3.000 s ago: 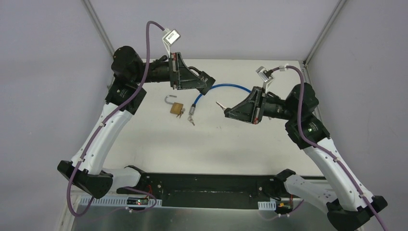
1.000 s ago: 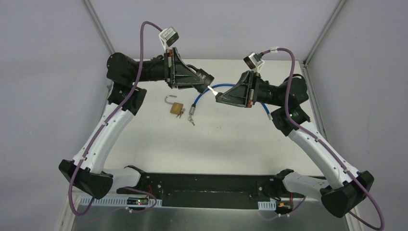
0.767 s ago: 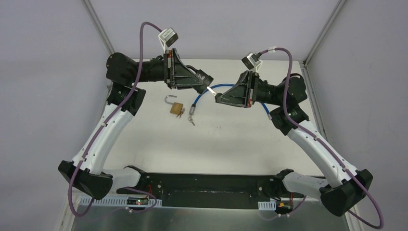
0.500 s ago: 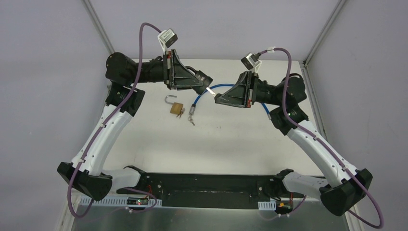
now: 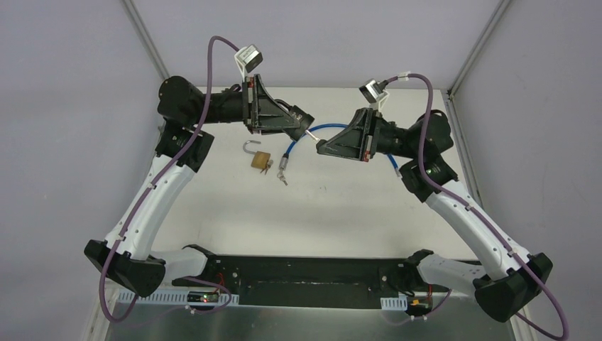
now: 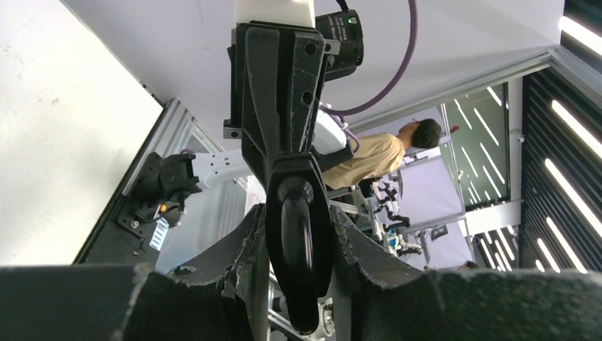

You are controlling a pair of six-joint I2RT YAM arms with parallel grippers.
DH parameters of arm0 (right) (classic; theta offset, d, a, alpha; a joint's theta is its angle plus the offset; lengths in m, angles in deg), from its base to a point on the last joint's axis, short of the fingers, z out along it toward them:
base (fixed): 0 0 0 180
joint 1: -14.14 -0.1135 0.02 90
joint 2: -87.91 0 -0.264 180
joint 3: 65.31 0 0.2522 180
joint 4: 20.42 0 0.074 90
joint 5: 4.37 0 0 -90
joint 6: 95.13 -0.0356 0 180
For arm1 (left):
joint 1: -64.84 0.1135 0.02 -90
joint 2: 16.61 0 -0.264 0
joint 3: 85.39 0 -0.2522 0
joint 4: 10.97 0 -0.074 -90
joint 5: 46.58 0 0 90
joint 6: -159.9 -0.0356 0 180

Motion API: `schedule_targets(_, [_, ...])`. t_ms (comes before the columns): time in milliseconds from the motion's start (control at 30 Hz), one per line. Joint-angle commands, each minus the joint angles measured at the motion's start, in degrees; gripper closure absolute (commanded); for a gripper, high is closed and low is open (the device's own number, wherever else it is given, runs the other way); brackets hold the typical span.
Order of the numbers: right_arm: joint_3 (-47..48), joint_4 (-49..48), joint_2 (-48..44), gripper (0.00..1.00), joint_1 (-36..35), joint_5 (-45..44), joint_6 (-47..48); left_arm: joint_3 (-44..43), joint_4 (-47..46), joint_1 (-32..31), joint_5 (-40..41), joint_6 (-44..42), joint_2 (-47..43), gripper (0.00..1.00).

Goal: Unlock with the key

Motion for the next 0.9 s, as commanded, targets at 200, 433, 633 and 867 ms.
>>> schedule_targets(200, [1.45,1.56,-2.09,1.0,-1.34,-7.76,9.4,-0.92,1.85,-0.97,-1.38,-0.26,-0.02,1.0])
schedule_targets(433, [3.13,6.28,1.05,1.0,-1.59,-5.22,5.17,-2.18,0.08,-0.97,-1.32,-2.79,-0.5,1.0])
schedule_targets(633, [3.47,4.92,3.13,1.0,-1.7,-2.39,-0.27,-1.29,-1.57,-1.02,-2.1,-5.49,-1.23,1.0])
schedule_targets(867, [6.29,4.01,6.13,1.0,-1.7,-2.34,-7.08,1.36,-1.93,-1.06,-5.07,-10.45,-3.45,1.0])
